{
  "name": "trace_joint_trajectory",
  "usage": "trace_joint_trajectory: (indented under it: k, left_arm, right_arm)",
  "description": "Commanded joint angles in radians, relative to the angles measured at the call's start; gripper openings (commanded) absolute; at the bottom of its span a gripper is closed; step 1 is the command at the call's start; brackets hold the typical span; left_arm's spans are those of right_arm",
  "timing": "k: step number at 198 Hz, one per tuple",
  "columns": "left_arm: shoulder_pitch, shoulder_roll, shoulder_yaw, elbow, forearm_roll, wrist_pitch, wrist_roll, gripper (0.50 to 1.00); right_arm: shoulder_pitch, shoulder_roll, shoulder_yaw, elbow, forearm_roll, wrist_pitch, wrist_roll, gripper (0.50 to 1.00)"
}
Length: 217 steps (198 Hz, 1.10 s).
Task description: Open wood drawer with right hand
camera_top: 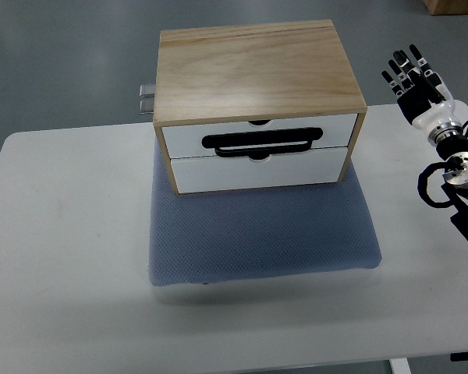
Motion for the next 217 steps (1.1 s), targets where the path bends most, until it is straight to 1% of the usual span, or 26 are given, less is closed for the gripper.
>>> trace_joint_trajectory:
  k: [1, 83, 119, 176, 212, 213, 217]
  left_arm:
    - [-0.001, 0.000, 0.002, 0.003, -0.001, 0.002, 0.000, 1.000]
    - [-0.003, 0.000, 0.000, 0.008, -0.001, 0.011, -0.002, 1.000]
    - [-0.003, 0.000, 0.000, 0.000, 0.000, 0.009, 0.000, 1.000]
    - [-0.003, 0.000, -0.001, 0.001, 0.000, 0.009, 0.000, 1.000]
    - [-0.003, 0.000, 0.000, 0.001, 0.000, 0.009, -0.002, 1.000]
    - [-0.003, 0.000, -0.001, 0.001, 0.000, 0.009, -0.002, 1.000]
    - [-0.003, 0.000, -0.001, 0.001, 0.000, 0.009, 0.000, 1.000]
  right_arm:
    - [0.000, -0.002, 0.000, 0.000, 0.000, 0.000, 0.000, 0.944]
    - [0.001, -0.005, -0.001, 0.003, 0.000, 0.000, -0.005, 0.944]
    - [0.015, -0.009, -0.025, 0.006, -0.020, -0.052, -0.006, 0.944]
    - [0.023, -0.012, -0.015, 0.005, -0.017, -0.044, -0.003, 0.944]
    - [0.021, -0.011, -0.014, 0.005, -0.008, -0.063, -0.008, 0.944]
    - [0.023, -0.012, -0.014, 0.005, -0.008, -0.078, -0.008, 0.944]
    - [0.023, -0.012, -0.014, 0.005, -0.008, -0.083, -0.008, 0.944]
